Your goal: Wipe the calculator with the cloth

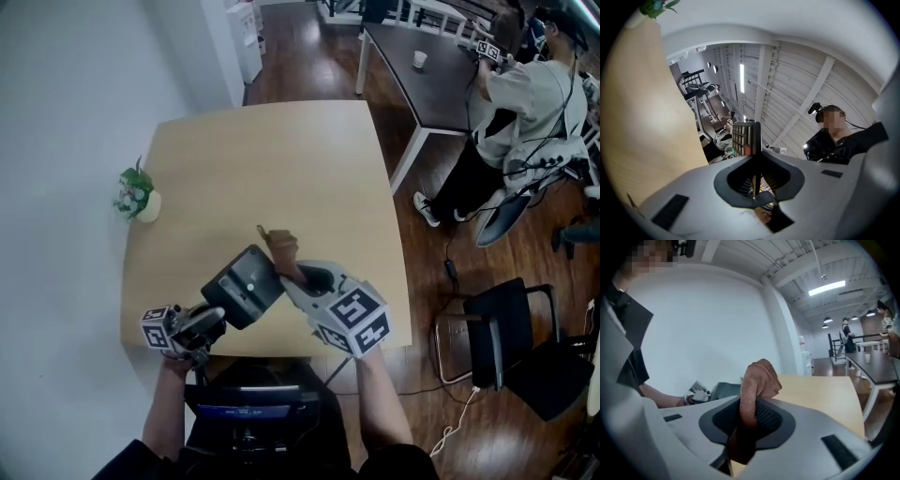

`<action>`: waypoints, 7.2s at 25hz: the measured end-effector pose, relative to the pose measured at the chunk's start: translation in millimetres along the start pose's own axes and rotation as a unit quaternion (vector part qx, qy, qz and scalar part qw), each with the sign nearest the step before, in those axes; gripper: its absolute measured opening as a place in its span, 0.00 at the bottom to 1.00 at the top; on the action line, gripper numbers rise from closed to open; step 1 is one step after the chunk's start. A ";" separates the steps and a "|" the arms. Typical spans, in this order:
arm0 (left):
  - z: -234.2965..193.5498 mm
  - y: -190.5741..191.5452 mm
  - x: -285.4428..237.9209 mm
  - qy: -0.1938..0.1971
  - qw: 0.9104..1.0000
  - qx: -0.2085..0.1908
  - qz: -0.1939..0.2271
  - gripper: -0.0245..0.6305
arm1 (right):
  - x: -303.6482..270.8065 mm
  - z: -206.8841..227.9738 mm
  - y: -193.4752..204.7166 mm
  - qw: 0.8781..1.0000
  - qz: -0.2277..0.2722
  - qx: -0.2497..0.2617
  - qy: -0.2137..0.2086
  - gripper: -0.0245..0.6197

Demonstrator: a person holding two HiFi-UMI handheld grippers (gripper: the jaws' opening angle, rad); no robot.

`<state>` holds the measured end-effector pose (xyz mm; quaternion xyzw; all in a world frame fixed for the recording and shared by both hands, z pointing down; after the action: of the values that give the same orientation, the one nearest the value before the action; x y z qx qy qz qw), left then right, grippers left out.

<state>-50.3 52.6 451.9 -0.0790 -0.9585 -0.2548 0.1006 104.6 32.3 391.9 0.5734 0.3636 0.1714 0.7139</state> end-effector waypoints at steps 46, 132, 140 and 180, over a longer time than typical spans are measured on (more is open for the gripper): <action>-7.5 20.7 18.5 0.063 0.998 0.021 0.019 0.12 | -19.2 20.0 126.5 0.984 -0.139 -0.112 0.015 0.17; -152.0 35.6 11.7 -0.075 0.954 0.289 0.012 0.23 | -96.3 -61.8 258.7 0.955 -0.269 -0.081 -0.097 0.17; -152.3 12.0 -0.6 -0.093 0.975 0.175 0.101 0.45 | -122.8 -75.5 253.2 0.955 -0.243 -0.120 -0.123 0.17; -218.0 40.2 -47.1 -0.262 0.964 0.044 0.025 0.49 | -106.3 0.7 278.5 0.944 -0.186 -0.273 -0.002 0.16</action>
<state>36.7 -27.5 645.2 -0.1621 -0.9595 -0.1802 -0.1439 81.1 40.5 688.9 0.2786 0.4017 0.1269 0.8631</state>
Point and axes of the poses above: the fingertips, and each gripper's own axes: x backward along the fingers, z to its right, y out of its underside, the point moved 1 cm from there along x, backward along the fingers, and after that the axes turned 9 degrees about x, right-handed, at the moved point
